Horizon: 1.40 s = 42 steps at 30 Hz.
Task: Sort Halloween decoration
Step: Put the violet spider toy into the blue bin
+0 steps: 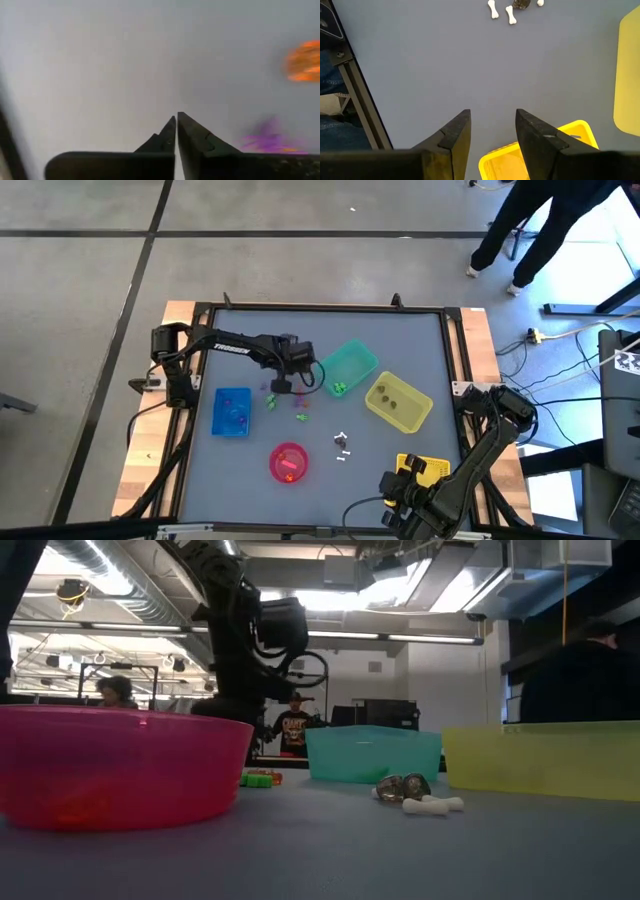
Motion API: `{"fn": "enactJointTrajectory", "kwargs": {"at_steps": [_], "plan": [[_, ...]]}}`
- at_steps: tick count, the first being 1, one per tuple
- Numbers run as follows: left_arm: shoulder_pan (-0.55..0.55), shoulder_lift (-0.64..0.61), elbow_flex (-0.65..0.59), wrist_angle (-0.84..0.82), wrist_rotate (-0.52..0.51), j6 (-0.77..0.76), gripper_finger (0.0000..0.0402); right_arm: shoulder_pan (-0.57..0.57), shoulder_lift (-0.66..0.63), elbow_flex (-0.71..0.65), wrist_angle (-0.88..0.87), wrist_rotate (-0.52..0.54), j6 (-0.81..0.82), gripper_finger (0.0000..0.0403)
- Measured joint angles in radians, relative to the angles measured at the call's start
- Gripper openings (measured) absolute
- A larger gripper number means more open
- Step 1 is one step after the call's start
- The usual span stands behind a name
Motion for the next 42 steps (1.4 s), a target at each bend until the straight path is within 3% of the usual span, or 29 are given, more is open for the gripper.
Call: {"fn": "enactJointTrajectory", "kwargs": {"at_steps": [5,8,17,20,26,32,39,42], "plan": [[-0.004,-0.002,0.0,-0.016,-0.184,-0.184,0.0026,0.0,0.0,0.0,0.0,0.002,0.0,0.0154],[-0.002,-0.002,0.0,-0.023,-0.204,-0.186,0.0032,0.0,0.0,0.0,0.001,0.01,0.0,0.0154],[-0.003,-0.004,0.002,-0.021,-0.198,-0.193,0.003,0.0,0.0,0.0,0.001,0.013,0.0,0.0154],[-0.004,-0.004,0.002,-0.022,-0.14,-0.19,0.0033,0.0,0.0,0.0,0.0,0.013,0.0,0.0154],[-0.004,-0.005,0.002,-0.049,-0.073,-0.189,0.0075,0.0,0.0,0.0,0.0,0.013,0.0,0.0154],[-0.004,-0.005,0.002,-0.092,-0.069,-0.188,0.0123,0.0,0.0,0.0,0.0,0.013,0.0,0.0154],[-0.006,-0.005,0.002,-0.109,-0.059,-0.295,0.013,0.0,0.0,0.0,0.0,0.013,0.0,0.0154],[-0.006,-0.006,0.002,-0.116,0.01,-0.334,0.013,0.0,0.0,0.0,0.0,0.013,0.0,0.0154]]}}
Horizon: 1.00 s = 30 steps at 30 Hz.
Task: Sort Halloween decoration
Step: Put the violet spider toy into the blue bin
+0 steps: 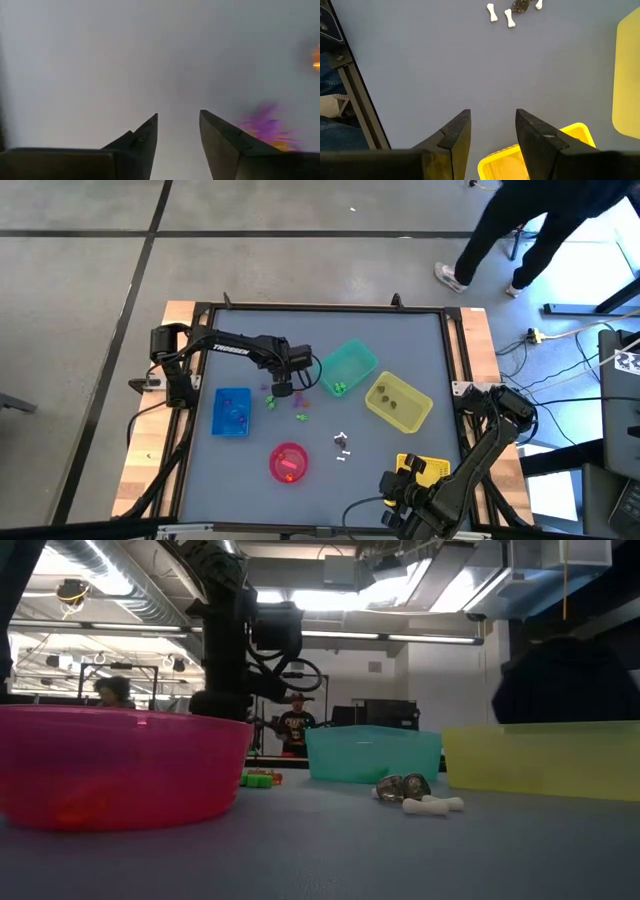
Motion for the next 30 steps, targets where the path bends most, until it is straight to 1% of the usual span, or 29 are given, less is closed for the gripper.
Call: {"fn": "enactJointTrajectory", "kwargs": {"at_steps": [4,6,15,21,24,27,30], "plan": [[0.004,0.0,0.0,-0.014,0.141,-0.05,0.0131,0.0,0.0,0.0,0.0,0.0,0.0,0.0154],[0.004,0.0,0.0,-0.013,0.181,-0.065,0.0131,0.0,0.0,0.0,0.0,0.0,0.0,0.0154],[0.005,0.0,0.001,-0.013,0.197,-0.097,0.0131,0.0,0.0,0.0,0.0,0.0,0.0,0.0154],[0.005,0.0,0.001,-0.011,0.324,-0.106,0.0131,0.0,0.0,0.0,0.0,0.0,0.0,0.0154],[0.004,0.0,0.001,-0.011,0.368,-0.092,0.0131,0.0,0.0,0.0,0.0,0.0,0.0,0.0154],[0.004,0.0,0.001,-0.008,0.383,-0.077,0.0131,0.0,0.0,0.0,0.0,0.0,0.0,0.0154],[0.003,0.0,0.001,-0.009,0.384,-0.018,0.0131,0.0,0.0,0.0,0.0,0.0,0.0,0.0154]]}}
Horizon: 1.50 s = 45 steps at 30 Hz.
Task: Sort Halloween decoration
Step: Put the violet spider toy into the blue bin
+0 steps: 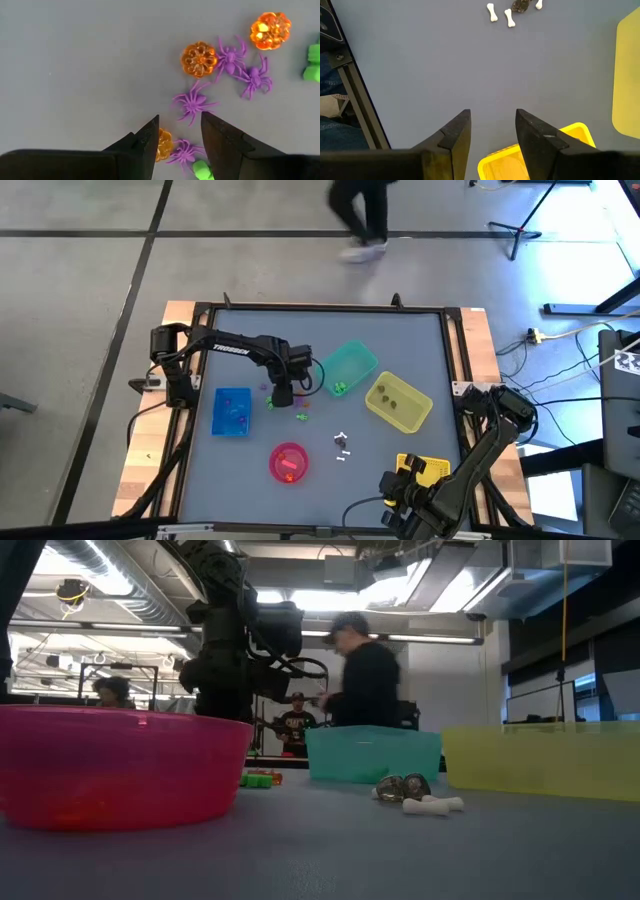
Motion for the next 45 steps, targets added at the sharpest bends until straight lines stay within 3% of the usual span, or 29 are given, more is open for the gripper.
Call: {"fn": "enactJointTrajectory", "kwargs": {"at_steps": [22,29,45], "plan": [[-0.092,0.0,0.0,0.035,-0.004,0.638,0.0131,0.0,0.0,0.0,0.0,0.029,0.0,0.0154],[-0.097,0.006,0.0,0.063,-0.11,0.664,0.0131,0.0,0.0,0.0,0.001,0.038,0.0,0.0154],[-0.095,0.041,0.0,0.046,-0.114,0.692,0.0131,0.0,0.0,0.0,0.001,0.04,0.0,0.0154]]}}
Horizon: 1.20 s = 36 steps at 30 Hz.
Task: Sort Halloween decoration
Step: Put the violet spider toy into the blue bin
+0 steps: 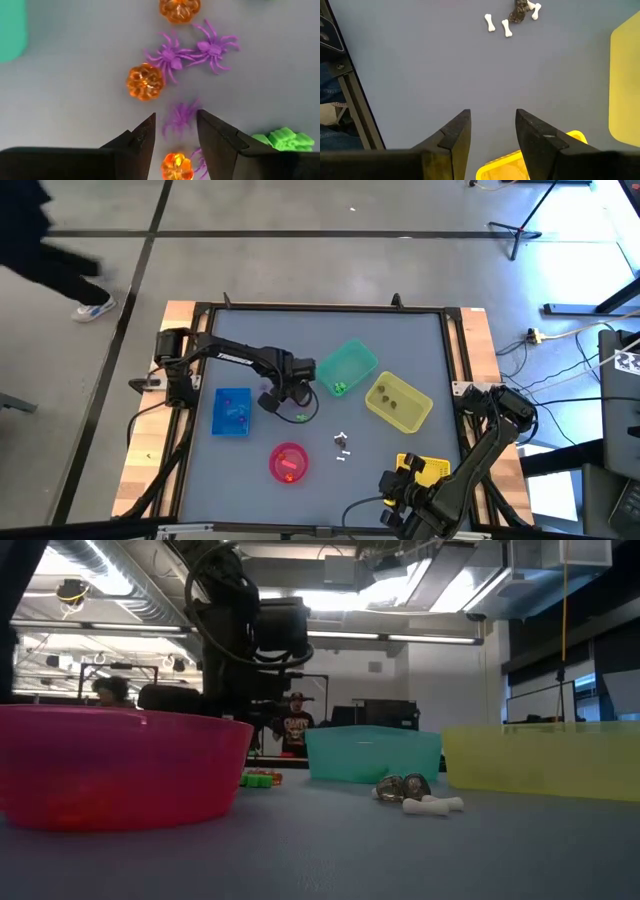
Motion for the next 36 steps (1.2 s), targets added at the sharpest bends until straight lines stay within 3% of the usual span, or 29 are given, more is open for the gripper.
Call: {"fn": "enactJointTrajectory", "kwargs": {"at_steps": [11,31,36], "plan": [[0.002,0.038,0.004,0.0,0.003,-0.002,0.0127,0.0,0.0,0.0,0.0,0.001,0.0,0.0154],[-0.001,0.04,0.0,0.0,0.007,-0.013,0.0054,0.0,0.0,0.0,-0.001,0.001,0.0,0.0154],[-0.03,0.034,-0.001,-0.002,-0.025,-0.116,0.0053,0.0,0.0,0.0,-0.001,0.001,0.0,0.0154]]}}
